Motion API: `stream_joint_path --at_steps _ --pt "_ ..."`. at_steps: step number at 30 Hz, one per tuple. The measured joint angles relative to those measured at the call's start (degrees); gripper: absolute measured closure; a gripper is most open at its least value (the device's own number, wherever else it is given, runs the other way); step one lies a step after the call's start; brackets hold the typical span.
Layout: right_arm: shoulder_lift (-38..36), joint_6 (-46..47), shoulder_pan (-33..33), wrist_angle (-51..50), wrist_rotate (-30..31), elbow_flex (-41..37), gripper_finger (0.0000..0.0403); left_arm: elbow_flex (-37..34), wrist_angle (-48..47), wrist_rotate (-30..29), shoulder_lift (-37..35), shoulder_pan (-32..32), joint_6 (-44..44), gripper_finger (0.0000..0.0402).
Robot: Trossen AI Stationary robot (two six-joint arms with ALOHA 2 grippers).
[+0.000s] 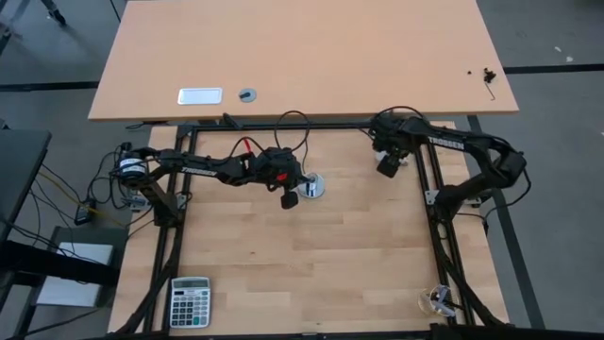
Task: Screw lightbulb
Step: Insert the lightbulb into the silver lamp socket
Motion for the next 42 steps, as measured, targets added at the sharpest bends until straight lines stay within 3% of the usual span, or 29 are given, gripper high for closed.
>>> stream_joint_path --at_steps 6,9,14,24,34,42 --pt "7.20 -0.13 -1.83 2.69 0.62 0.01 0.0147 0.02 -0.18 0.00 0.00 0.00 0.21 0.0401" --pt "9.62 0.13 -1.55 4.39 -2.96 -0.04 0.0144 0.02 -0.20 0.00 0.00 0.00 0.26 0.0401" --pt "10.06 2.95 0.96 6.45 -12.20 -0.04 0.0144 0.02 -0.24 0.00 0.00 0.00 0.54 0.0401" --pt "7.04 16.95 5.88 11.56 -12.94 -0.04 0.0142 0.02 -0.22 0.00 0.00 0.00 0.58 0.0401" --pt "7.06 10.42 7.83 22.01 -15.37 -0.04 0.0164 0.02 -0.22 0.00 0.00 0.00 0.58 0.0401" --pt "9.83 7.54 7.96 23.42 -18.70 -0.30 0.0176 0.02 -0.17 0.02 0.00 0.00 0.58 0.0401"
